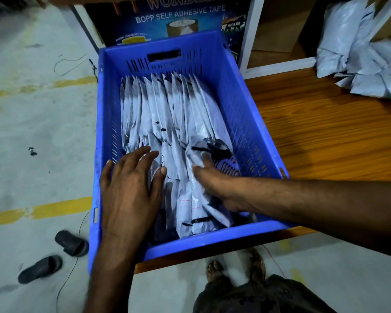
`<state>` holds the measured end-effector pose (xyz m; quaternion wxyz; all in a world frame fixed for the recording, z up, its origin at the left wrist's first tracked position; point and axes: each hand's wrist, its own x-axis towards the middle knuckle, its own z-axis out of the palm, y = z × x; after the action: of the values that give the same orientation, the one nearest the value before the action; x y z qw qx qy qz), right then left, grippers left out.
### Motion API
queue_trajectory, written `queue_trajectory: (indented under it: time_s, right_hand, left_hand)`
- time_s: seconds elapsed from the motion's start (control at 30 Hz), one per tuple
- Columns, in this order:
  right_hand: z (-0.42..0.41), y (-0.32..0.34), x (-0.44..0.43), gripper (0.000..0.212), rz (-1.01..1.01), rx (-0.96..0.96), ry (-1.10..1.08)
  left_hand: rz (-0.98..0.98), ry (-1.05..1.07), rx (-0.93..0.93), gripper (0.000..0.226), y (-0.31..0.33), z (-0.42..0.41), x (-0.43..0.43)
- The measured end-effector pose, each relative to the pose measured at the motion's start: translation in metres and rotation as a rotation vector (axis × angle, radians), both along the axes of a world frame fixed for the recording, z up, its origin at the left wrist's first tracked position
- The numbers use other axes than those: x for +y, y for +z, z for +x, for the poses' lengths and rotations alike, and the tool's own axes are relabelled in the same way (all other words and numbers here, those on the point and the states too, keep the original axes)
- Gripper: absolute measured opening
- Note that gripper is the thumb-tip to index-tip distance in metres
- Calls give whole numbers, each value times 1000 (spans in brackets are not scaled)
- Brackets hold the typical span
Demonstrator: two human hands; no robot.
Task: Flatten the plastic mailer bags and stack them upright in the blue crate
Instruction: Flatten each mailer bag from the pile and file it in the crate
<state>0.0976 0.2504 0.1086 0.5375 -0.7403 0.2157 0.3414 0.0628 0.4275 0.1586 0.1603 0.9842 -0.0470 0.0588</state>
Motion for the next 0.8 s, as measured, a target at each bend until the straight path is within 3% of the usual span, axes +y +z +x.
queue_trajectory:
  time_s: [0.07, 0.13, 0.2, 0.23, 0.3, 0.37, 0.43, 0.57, 0.8]
  right_hand:
    - [1, -4, 12, 64, 49, 35, 60]
    - [5, -4, 5, 60, 3, -61, -9]
    - [10, 13, -16, 49, -191, -265, -13]
    - [13, 21, -27, 50, -317, -364, 91]
    - [12, 33, -45, 86, -492, -417, 508]
    - [-1, 31, -48, 130, -574, -292, 897]
    - [-10, 16, -39, 144, -600, -276, 1036]
    - [-8, 1, -23, 141, -576, -318, 998]
    - [-6, -9, -22, 166, -551, -388, 967]
  left_hand:
    - [4, -1, 1, 47, -1, 0, 0]
    - [3, -11, 4, 47, -1, 0, 0]
    - [-3, -11, 8, 47, -2, -1, 0]
    - [-7, -8, 10, 47, -2, -1, 1]
    - [-15, -5, 14, 48, -1, -1, 0]
    - [-20, -5, 24, 49, 0, -1, 0]
    - [-18, -10, 29, 50, 1, -2, -1]
    - [-9, -20, 29, 48, 1, -2, -1]
    - [-7, -10, 34, 42, 0, 0, -2]
